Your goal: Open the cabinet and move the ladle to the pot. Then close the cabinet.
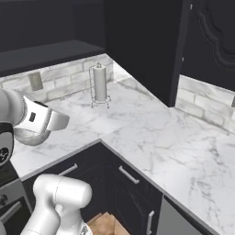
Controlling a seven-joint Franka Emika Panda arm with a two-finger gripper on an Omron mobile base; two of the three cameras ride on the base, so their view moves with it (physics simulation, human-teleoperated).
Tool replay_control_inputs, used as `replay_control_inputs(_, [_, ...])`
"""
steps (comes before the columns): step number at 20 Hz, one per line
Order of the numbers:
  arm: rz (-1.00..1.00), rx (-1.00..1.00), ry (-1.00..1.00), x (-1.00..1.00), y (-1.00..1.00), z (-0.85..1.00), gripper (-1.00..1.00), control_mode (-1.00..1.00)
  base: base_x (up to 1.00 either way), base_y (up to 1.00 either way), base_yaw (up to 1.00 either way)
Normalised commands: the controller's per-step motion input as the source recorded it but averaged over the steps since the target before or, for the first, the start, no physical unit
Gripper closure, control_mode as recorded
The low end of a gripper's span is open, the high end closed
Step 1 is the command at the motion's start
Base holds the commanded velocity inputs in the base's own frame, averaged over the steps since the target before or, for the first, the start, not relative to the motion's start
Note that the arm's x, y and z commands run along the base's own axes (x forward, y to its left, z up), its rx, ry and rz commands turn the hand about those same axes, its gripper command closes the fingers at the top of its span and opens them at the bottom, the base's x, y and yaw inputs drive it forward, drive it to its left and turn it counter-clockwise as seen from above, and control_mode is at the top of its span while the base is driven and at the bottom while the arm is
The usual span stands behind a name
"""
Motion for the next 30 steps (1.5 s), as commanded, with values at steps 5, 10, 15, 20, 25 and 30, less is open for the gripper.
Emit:
replay_control_inputs(5, [0.0,0.0,0.0,0.0,0.0,0.0,-1.0,1.0,-0.1,0.02,-0.16])
replay_control_inputs(10, [0.0,0.0,0.0,0.0,0.0,0.0,-1.0,1.0,0.02,0.0,-0.29])
replay_control_inputs(15, [0.0,0.0,0.0,0.0,0.0,0.0,-1.0,1.0,0.19,0.18,-0.15])
replay_control_inputs(20, [0.0,0.0,0.0,0.0,0.0,0.0,-1.0,1.0,0.23,0.57,-0.14])
replay_control_inputs(25, [0.0,0.0,0.0,0.0,0.0,0.0,-1.0,1.0,0.14,0.88,-0.14])
replay_control_inputs(30, [0.0,0.0,0.0,0.0,0.0,0.0,-1.0,1.0,0.0,0.33,-0.08])
